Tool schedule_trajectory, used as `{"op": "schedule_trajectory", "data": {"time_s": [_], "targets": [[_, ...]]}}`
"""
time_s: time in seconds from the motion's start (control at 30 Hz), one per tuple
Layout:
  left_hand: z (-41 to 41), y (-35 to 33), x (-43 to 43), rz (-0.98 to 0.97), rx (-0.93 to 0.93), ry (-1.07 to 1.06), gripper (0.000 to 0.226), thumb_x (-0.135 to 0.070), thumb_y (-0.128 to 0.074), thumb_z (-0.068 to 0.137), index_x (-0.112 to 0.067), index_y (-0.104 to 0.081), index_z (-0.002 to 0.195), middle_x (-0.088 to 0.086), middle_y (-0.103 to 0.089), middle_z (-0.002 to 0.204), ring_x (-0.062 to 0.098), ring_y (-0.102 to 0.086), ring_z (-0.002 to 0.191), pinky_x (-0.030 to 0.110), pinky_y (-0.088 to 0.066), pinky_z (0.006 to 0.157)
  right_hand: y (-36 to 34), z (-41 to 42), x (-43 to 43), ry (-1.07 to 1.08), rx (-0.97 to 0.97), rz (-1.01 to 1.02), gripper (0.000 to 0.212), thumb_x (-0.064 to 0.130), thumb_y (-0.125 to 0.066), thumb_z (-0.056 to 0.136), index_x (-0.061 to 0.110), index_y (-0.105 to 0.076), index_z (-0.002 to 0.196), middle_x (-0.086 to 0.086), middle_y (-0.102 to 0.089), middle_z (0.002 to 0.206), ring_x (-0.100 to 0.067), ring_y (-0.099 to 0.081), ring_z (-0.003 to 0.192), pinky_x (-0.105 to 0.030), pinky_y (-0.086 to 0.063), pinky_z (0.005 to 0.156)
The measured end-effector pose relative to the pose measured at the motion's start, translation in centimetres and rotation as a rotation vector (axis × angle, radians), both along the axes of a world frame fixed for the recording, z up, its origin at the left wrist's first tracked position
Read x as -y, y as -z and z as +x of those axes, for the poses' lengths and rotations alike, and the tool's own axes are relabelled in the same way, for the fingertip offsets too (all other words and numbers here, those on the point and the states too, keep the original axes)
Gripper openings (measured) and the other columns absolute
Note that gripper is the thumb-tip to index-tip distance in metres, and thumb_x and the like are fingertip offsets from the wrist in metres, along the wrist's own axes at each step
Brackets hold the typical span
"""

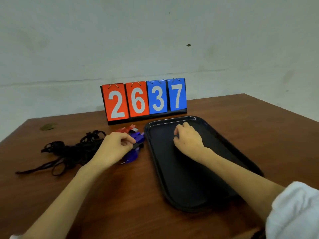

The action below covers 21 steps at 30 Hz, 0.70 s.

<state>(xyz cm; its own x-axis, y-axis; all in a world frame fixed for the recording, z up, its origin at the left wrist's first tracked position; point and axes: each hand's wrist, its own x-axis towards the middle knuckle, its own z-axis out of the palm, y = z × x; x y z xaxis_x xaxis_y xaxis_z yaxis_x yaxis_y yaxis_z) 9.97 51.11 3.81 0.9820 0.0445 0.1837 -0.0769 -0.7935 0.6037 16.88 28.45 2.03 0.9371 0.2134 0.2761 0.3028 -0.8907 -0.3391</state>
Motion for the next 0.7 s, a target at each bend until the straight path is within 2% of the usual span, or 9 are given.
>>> {"op": "schedule_trajectory", "data": {"time_s": [0.13, 0.27, 0.4, 0.53, 0.63, 0.7], "targets": [[-0.9, -1.1, -0.3, 0.071, -0.032, 0.119, 0.009, -0.029, -0.069, 0.082, -0.026, -0.068, 0.090, -0.009, -0.064, 0.087, 0.004, -0.059, 0.080, 0.015, -0.046, 0.068, 0.0, 0.1, -3.4, -0.036, -0.086, 0.040, 0.012, 0.021, -0.056, 0.087, 0.013, -0.055, 0.095, -0.005, -0.051, 0.103, -0.019, -0.051, 0.090, -0.031, -0.048, 0.075], [-1.6, -0.7, 0.4, 0.373, -0.077, 0.125, 0.034, -0.053, -0.068, 0.075, -0.027, -0.058, 0.094, -0.009, -0.055, 0.090, 0.006, -0.051, 0.082, 0.026, -0.047, 0.073, -0.3, 0.1, -3.6, -0.085, -0.181, -0.081, 0.018, 0.028, -0.056, 0.088, 0.017, -0.054, 0.102, -0.005, -0.051, 0.107, -0.018, -0.049, 0.089, -0.028, -0.043, 0.075], [-1.8, 0.2, 0.8, 0.595, 0.048, 0.101, 0.038, -0.057, -0.060, 0.079, -0.025, -0.048, 0.097, -0.008, -0.056, 0.097, 0.012, -0.051, 0.089, 0.029, -0.043, 0.079, -1.5, -0.8, -3.3, -0.120, -0.252, -0.055, 0.021, 0.037, -0.056, 0.088, 0.023, -0.056, 0.104, 0.003, -0.050, 0.102, -0.012, -0.052, 0.088, -0.025, -0.044, 0.077], [-1.9, 1.0, 0.6, 0.496, 0.103, 0.060, 0.024, -0.041, -0.058, 0.086, -0.025, -0.044, 0.099, -0.008, -0.058, 0.095, 0.013, -0.055, 0.090, 0.028, -0.044, 0.078, -2.7, -2.4, -3.6, -0.188, -0.248, 0.034, 0.017, 0.040, -0.054, 0.089, 0.028, -0.059, 0.101, 0.011, -0.054, 0.096, -0.004, -0.052, 0.086, -0.021, -0.041, 0.074], [-1.7, 1.1, 0.9, 0.265, 0.233, -0.042, 0.023, -0.037, -0.062, 0.084, -0.029, -0.044, 0.095, -0.013, -0.055, 0.080, 0.004, -0.054, 0.077, 0.021, -0.045, 0.068, -3.5, -3.6, -3.8, -0.243, -0.166, 0.173, 0.014, 0.041, -0.050, 0.091, 0.030, -0.060, 0.091, 0.014, -0.060, 0.089, 0.000, -0.055, 0.081, -0.017, -0.043, 0.072], [-1.7, 1.1, 1.7, 0.070, 0.376, -0.131, 0.030, -0.032, -0.068, 0.082, -0.032, -0.042, 0.097, -0.018, -0.052, 0.079, -0.001, -0.054, 0.075, 0.011, -0.042, 0.064, -3.9, -4.3, -3.8, -0.297, -0.210, 0.295, 0.019, 0.044, -0.048, 0.090, 0.031, -0.061, 0.086, 0.013, -0.062, 0.082, 0.001, -0.057, 0.078, -0.014, -0.042, 0.068]]}}
